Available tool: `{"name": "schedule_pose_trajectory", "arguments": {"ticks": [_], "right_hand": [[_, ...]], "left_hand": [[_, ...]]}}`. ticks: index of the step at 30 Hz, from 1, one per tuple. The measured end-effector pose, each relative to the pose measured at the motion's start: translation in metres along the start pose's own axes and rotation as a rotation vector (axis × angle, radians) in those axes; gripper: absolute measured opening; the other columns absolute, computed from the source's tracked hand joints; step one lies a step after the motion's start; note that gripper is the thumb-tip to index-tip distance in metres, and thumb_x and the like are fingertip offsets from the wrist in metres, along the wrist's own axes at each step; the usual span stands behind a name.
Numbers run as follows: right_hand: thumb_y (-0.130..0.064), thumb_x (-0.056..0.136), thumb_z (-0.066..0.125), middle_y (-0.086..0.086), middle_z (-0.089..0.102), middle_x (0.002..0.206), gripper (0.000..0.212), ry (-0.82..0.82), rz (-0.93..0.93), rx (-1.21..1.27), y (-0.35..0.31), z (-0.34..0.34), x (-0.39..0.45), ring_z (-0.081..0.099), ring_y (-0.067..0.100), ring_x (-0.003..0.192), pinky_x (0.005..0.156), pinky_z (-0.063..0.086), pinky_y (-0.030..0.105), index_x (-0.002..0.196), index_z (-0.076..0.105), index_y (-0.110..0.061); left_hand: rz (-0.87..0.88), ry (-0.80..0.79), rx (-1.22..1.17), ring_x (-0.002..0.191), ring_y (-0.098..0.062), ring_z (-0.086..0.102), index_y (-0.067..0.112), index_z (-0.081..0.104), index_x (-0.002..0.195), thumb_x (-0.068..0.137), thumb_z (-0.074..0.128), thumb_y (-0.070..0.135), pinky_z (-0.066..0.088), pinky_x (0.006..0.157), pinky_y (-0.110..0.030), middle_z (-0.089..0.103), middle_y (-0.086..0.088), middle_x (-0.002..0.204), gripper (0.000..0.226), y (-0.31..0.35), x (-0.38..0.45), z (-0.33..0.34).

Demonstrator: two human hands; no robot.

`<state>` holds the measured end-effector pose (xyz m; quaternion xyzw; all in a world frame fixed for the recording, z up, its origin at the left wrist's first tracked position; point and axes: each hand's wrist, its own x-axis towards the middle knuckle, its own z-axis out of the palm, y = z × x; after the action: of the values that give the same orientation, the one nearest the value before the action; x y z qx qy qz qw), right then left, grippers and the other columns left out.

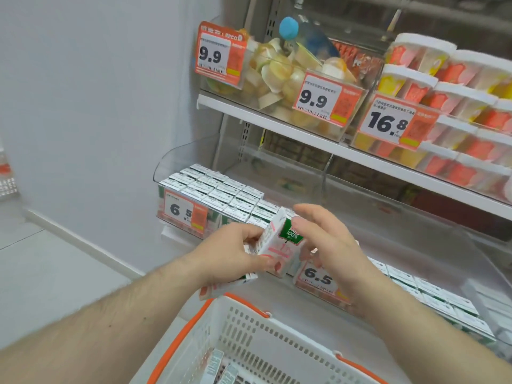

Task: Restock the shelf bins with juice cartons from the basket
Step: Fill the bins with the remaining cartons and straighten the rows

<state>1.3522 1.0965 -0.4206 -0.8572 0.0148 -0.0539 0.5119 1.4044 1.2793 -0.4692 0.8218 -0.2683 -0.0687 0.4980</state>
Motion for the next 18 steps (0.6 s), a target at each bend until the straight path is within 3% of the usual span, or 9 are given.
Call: {"name": "schedule_pose_trajectory", "arguments": {"ticks": [3,5,7,11,15,18], "right_hand": [[-0.053,0.078,0.063,-0.011,0.069,0.104,0.035,0.102,-0.068,-0.205,-0.010,0.022,0.016,0.065,0.014,0.093,0.077,0.056,0.037,0.106,0.067,-0.033],[-0.040,0.080,0.066,-0.008,0.070,0.084,0.013,0.190,-0.052,-0.202,-0.013,0.028,0.028,0.067,0.019,0.081,0.075,0.058,0.045,0.087,0.068,-0.029],[-0.037,0.077,0.064,-0.004,0.069,0.078,0.012,0.286,-0.037,-0.167,-0.019,0.024,0.042,0.068,0.023,0.075,0.070,0.058,0.049,0.078,0.066,-0.025],[-0.032,0.082,0.062,-0.011,0.061,0.080,0.012,0.400,-0.135,-0.315,-0.041,0.009,0.074,0.062,0.004,0.073,0.059,0.050,0.021,0.091,0.061,-0.024],[-0.040,0.080,0.061,0.003,0.061,0.087,0.030,0.366,-0.181,-0.774,-0.041,0.015,0.122,0.055,0.026,0.080,0.070,0.045,0.034,0.101,0.059,-0.019],[-0.042,0.081,0.058,0.007,0.057,0.089,0.033,0.280,-0.013,-0.899,-0.031,0.025,0.156,0.052,0.029,0.081,0.070,0.042,0.031,0.098,0.056,-0.014]], "left_hand": [[0.010,0.103,0.105,0.083,-0.001,0.065,0.032,0.071,0.093,0.074,0.073,0.039,0.053,0.079,-0.033,0.072,0.015,0.087,0.021,-0.004,0.002,-0.001],[-0.033,0.215,0.111,0.081,0.000,0.063,0.033,0.070,0.092,0.074,0.076,0.043,0.050,0.071,-0.027,0.070,0.016,0.085,0.022,-0.007,0.005,-0.004],[-0.137,0.357,0.065,0.081,0.002,0.059,0.037,0.064,0.096,0.073,0.076,0.050,0.043,0.065,-0.020,0.066,0.017,0.086,0.029,-0.010,0.009,-0.009],[-0.243,0.478,0.026,0.081,0.004,0.053,0.034,0.065,0.116,0.080,0.070,0.051,0.036,0.065,-0.016,0.056,0.022,0.084,0.041,-0.022,0.016,-0.013],[-0.333,0.510,0.139,0.086,-0.010,0.059,0.036,0.062,0.104,0.079,0.064,0.063,0.048,0.071,-0.028,0.056,0.019,0.078,0.036,-0.026,0.024,-0.009],[-0.370,0.512,0.180,0.087,-0.016,0.060,0.037,0.055,0.093,0.079,0.063,0.064,0.053,0.077,-0.033,0.057,0.017,0.075,0.032,-0.024,0.030,-0.004]]}}
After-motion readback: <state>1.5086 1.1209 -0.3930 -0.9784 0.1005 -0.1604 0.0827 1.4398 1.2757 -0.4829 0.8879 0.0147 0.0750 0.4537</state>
